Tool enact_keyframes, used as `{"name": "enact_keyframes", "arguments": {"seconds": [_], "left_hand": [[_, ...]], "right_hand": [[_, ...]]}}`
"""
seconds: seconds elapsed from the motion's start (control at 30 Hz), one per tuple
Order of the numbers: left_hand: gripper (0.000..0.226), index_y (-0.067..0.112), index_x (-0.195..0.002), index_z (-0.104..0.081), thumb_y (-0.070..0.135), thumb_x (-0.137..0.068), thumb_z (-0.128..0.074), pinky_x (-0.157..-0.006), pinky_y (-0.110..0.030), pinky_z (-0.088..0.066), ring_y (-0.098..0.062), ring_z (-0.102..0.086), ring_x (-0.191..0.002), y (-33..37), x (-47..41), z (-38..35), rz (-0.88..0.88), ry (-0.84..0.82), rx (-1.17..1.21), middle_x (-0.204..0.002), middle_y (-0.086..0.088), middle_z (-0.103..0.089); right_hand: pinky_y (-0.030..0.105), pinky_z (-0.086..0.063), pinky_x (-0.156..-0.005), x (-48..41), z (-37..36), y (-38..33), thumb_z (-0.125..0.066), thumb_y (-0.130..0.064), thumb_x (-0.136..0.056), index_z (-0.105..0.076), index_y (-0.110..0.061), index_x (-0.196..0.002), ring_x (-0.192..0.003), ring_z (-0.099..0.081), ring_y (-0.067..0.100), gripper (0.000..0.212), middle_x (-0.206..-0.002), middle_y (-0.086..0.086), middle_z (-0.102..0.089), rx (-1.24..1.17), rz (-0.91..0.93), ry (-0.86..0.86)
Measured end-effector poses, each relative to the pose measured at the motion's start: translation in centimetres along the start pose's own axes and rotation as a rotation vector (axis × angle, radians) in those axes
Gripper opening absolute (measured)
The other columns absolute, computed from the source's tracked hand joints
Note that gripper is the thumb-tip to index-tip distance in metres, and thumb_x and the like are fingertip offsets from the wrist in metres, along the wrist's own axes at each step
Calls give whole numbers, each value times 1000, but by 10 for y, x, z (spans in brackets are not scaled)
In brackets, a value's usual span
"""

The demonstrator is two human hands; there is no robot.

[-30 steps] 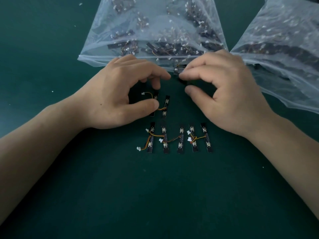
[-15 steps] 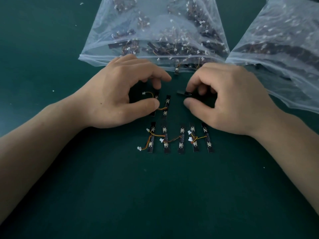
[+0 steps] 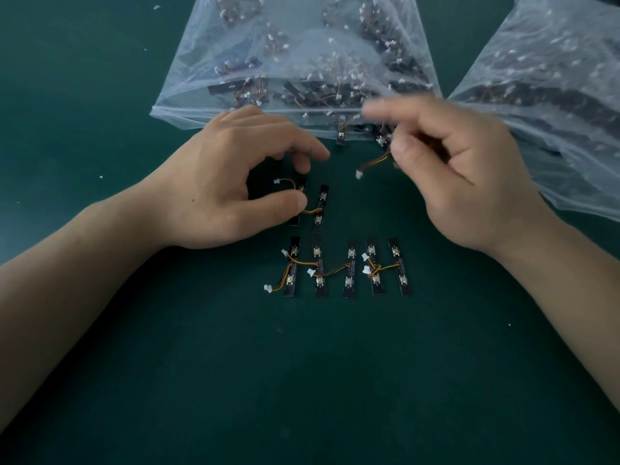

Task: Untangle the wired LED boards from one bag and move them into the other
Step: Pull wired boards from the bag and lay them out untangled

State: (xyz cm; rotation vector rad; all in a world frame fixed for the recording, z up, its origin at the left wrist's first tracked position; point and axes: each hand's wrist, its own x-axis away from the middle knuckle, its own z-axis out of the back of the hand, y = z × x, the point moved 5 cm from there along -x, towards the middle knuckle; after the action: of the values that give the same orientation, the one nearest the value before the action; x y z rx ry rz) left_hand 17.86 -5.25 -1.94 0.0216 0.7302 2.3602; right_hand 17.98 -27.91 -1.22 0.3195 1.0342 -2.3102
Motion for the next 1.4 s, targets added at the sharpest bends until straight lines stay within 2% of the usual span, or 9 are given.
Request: {"name": "enact_keyframes", "arguments": {"seconds": [0.07, 0.1, 0.23, 0.33, 0.43, 0.53, 0.67, 0.93, 1.4], "left_hand": [[50, 22, -134, -65, 46, -91, -58, -100, -36, -42, -18, -55, -104, 0, 0, 0, -1, -1, 0, -111, 13, -66], [49, 22, -134, -65, 46, -91, -59, -100, -37, -42, -18, -55, -104, 0, 0, 0, -2, -2, 1, -111, 13, -66], [48, 24, -133, -65, 46, -90, -59, -100, -34, -41, -18, -55, -105, 0, 0, 0, -3, -7, 7, -111, 14, -65], [49, 23, -133, -65, 45, -90, -60, -99, -35, -42, -17, -56, -105, 0, 0, 0, -5, -10, 9, -111, 14, -65], [49, 22, -132, -66, 44, -90, -60, -99, -36, -42, -18, -56, -105, 0, 0, 0, -8, -9, 7, -111, 13, -66], [48, 22, -132, -66, 43, -90, -60, -98, -37, -42, -20, -56, -105, 0, -1, 0, -10, -11, 7, -111, 12, -66], [47, 20, -131, -67, 43, -90, -60, -98, -31, -40, -18, -57, -104, 0, -1, 1, -15, -12, 1, -110, 12, -66], [49, 22, -132, -66, 46, -90, -59, -99, -35, -41, -18, -57, -106, 1, -1, 0, -10, -13, -9, -111, 12, -66], [52, 21, -136, -64, 42, -88, -59, -99, -34, -42, -21, -56, -104, 1, -1, 0, 0, -7, 13, -110, 12, -67]], "right_hand": [[8, -39, -78, 0, -3, 1, -59, -6, -103, -75, -15, -119, -83, -61, -6, 25, -90, -24, -62, 48, 2, -36], [8, -40, -78, 0, -5, 2, -62, -8, -102, -77, -15, -115, -84, -61, -8, 21, -92, -24, -63, 69, -11, -51], [19, -47, -76, 1, -9, 0, -65, -18, -100, -80, -16, -113, -83, -65, 3, 20, -92, -12, -71, 92, -62, -101], [24, -46, -70, 1, -7, 1, -63, -20, -96, -79, -17, -111, -78, -62, 5, 22, -88, -14, -68, 90, -92, -124], [32, -45, -67, 2, -10, 0, -63, -31, -91, -69, -24, -128, -73, -55, 8, 38, -83, -15, -60, 146, -107, -222], [38, -48, -70, 3, -9, 1, -62, -39, -86, -56, -29, -143, -77, -55, 14, 58, -88, -16, -58, 166, -133, -324], [42, -52, -76, 3, -7, 1, -57, -48, -82, -63, -26, -134, -85, -52, 11, 57, -99, -12, -53, 294, -121, -332], [33, -46, -72, 2, -9, -3, -64, -61, -83, -70, -25, -123, -81, -52, -1, 54, -92, -15, -57, 192, -104, -260], [32, -45, -69, 0, -16, -5, -63, -67, -85, -70, -36, -128, -79, -56, 9, 53, -88, -17, -58, 102, -100, -341]]}}
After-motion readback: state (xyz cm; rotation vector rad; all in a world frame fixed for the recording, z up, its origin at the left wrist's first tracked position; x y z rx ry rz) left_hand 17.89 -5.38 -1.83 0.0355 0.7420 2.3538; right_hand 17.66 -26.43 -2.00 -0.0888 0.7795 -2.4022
